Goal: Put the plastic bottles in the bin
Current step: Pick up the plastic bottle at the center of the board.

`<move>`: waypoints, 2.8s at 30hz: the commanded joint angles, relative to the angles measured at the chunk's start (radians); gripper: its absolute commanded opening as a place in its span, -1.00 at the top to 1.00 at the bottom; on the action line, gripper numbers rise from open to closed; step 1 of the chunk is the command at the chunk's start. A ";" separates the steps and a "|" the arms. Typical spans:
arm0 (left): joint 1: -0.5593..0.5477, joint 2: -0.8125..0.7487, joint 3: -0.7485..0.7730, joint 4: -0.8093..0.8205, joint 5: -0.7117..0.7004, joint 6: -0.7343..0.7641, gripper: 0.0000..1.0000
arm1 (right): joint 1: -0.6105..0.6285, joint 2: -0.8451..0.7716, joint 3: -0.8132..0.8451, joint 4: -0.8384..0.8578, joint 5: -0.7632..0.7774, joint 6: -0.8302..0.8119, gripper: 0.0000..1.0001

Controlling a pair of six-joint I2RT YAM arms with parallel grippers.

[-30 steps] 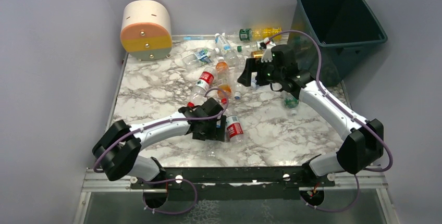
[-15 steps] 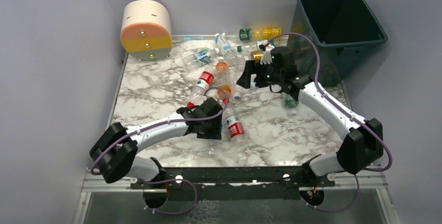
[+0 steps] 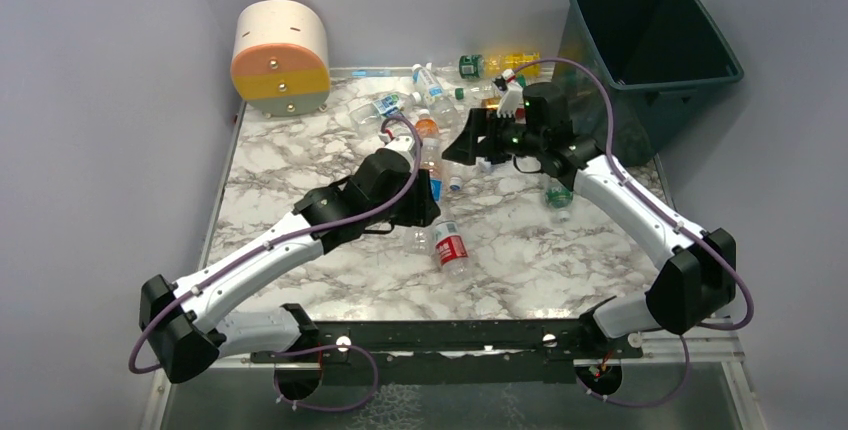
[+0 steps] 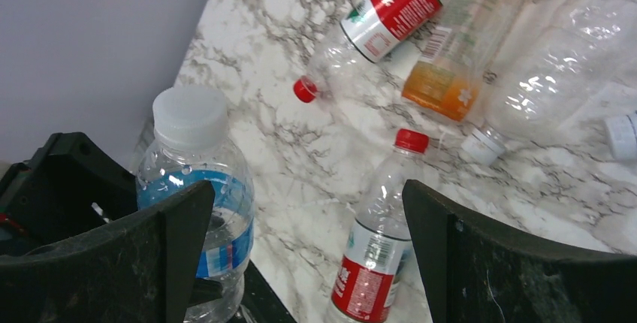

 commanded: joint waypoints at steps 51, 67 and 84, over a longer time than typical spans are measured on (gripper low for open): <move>0.000 0.035 0.121 0.152 0.012 0.140 -0.21 | 0.045 0.024 0.011 0.293 -0.285 0.173 -0.06; 0.006 -0.056 0.171 0.084 -0.020 0.185 -0.98 | 0.042 0.097 0.160 0.189 -0.136 0.086 -0.05; 0.010 -0.179 0.139 0.056 -0.070 0.198 -0.98 | -0.303 0.264 0.936 -0.152 0.095 -0.080 -0.06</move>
